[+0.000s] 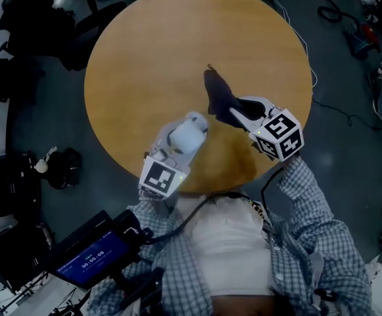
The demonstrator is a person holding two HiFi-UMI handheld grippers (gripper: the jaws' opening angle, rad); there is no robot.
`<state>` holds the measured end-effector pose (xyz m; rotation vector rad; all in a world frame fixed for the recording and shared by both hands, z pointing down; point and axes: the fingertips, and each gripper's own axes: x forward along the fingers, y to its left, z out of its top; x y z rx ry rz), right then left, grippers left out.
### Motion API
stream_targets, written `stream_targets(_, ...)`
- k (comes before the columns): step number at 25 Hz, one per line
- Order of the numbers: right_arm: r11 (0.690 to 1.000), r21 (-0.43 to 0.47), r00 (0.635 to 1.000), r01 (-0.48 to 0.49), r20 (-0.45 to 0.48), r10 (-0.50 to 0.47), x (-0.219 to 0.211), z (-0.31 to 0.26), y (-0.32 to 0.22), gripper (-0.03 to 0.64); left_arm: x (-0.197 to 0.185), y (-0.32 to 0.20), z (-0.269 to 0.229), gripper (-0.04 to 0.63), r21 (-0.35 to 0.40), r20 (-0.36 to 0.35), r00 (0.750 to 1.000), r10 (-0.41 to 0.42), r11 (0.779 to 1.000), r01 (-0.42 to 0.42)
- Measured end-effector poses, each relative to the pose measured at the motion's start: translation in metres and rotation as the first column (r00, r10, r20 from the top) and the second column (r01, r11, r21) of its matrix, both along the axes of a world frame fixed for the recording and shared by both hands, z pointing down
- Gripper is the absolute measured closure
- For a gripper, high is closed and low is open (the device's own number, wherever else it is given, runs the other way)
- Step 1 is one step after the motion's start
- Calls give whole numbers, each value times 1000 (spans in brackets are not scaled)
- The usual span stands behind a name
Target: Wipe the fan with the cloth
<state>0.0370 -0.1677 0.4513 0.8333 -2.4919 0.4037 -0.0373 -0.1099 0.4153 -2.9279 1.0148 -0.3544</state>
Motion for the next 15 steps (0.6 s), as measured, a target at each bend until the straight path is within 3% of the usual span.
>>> stream_targets(9, 970, -215, 992, -115, 16, 122, 18, 78, 17, 529, 10, -27, 69, 457, -115, 54, 998, 22, 993, -16)
stream_targets(15, 917, -361, 983, -168, 12, 185, 9, 127, 30, 529, 11, -43, 99, 458, -168, 51, 999, -2, 986, 11)
